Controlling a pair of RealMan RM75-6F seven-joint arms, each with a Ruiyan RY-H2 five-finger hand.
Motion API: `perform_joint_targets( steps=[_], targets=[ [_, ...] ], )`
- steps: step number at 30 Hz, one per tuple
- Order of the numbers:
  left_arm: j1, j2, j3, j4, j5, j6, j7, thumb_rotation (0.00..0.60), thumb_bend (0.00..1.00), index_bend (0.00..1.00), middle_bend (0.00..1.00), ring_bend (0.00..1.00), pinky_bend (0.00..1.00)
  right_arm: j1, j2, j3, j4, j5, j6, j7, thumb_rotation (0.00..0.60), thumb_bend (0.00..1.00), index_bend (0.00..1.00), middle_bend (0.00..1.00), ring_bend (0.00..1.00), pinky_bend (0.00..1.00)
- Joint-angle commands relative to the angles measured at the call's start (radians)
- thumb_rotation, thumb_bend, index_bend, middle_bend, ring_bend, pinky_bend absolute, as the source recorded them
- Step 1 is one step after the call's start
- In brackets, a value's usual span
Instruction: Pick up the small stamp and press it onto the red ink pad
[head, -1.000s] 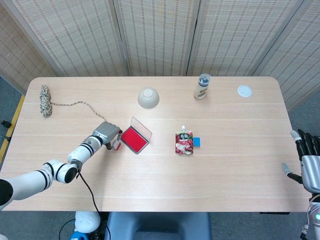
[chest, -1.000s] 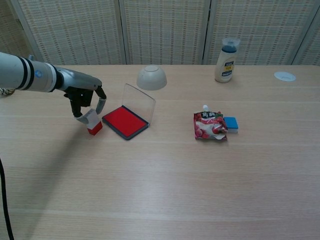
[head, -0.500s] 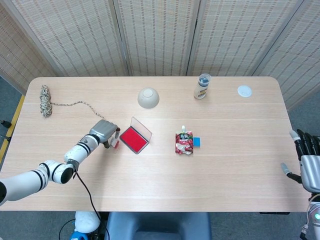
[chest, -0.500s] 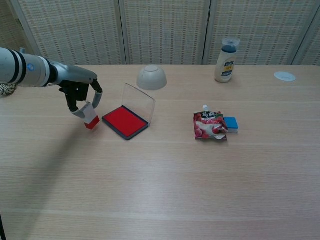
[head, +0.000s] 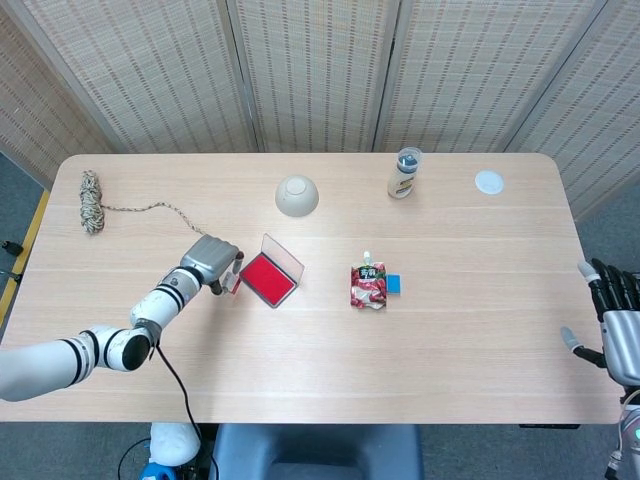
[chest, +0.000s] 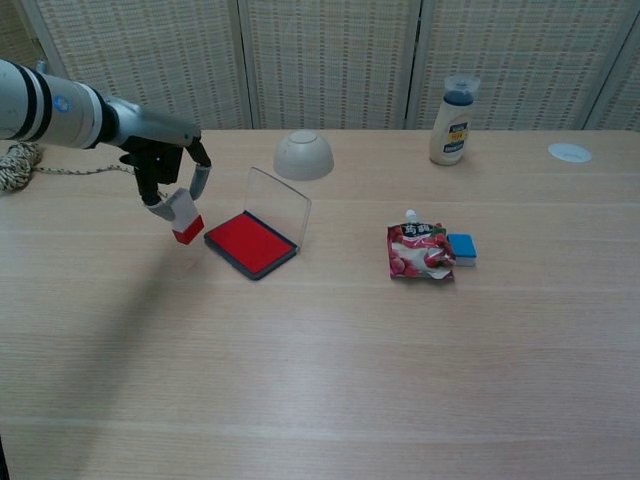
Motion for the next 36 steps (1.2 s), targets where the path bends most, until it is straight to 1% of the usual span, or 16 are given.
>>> perform_joint_targets(
  steps=[1, 10, 17, 23, 26, 29, 36],
  targets=[
    [-0.059, -0.009, 0.015, -0.023, -0.086, 0.019, 0.053, 0.6, 0.64, 0.76, 1.0, 0.92, 0.87, -0.002, 0.011, -0.005, 0.004, -0.009, -0.003, 0.026, 0.6, 0.26, 0.0, 0.0, 0.0, 0.0],
    [-0.162, -0.056, 0.031, 0.011, -0.225, 0.015, 0.116, 0.6, 0.64, 0.76, 1.0, 0.92, 0.87, -0.007, 0.032, -0.014, 0.021, -0.025, -0.003, 0.094, 0.6, 0.26, 0.0, 0.0, 0.0, 0.0],
    [-0.224, -0.098, 0.05, 0.058, -0.291, -0.012, 0.145, 0.6, 0.64, 0.76, 1.0, 0.92, 0.87, -0.026, 0.035, -0.003, 0.029, -0.018, 0.039, 0.13, 0.6, 0.26, 0.0, 0.0, 0.0, 0.0],
    [-0.254, -0.143, 0.06, 0.113, -0.315, -0.042, 0.143, 0.6, 0.64, 0.76, 1.0, 0.92, 0.87, -0.035, 0.039, -0.002, 0.035, -0.019, 0.052, 0.152, 0.6, 0.26, 0.0, 0.0, 0.0, 0.0],
    [-0.262, -0.161, 0.075, 0.137, -0.313, -0.045, 0.147, 0.6, 0.64, 0.76, 1.0, 0.92, 0.87, -0.037, 0.041, -0.003, 0.037, -0.02, 0.053, 0.157, 0.6, 0.26, 0.0, 0.0, 0.0, 0.0],
    [-0.266, -0.172, 0.085, 0.156, -0.316, -0.048, 0.144, 0.6, 0.64, 0.76, 1.0, 0.92, 0.87, -0.039, 0.041, -0.003, 0.037, -0.018, 0.054, 0.158, 0.6, 0.26, 0.0, 0.0, 0.0, 0.0],
    [-0.259, -0.185, 0.09, 0.199, -0.298, -0.079, 0.112, 0.6, 0.64, 0.76, 1.0, 0.92, 0.87, -0.037, 0.038, 0.004, 0.036, -0.003, 0.046, 0.147, 0.6, 0.26, 0.0, 0.0, 0.0, 0.0]
  ],
)
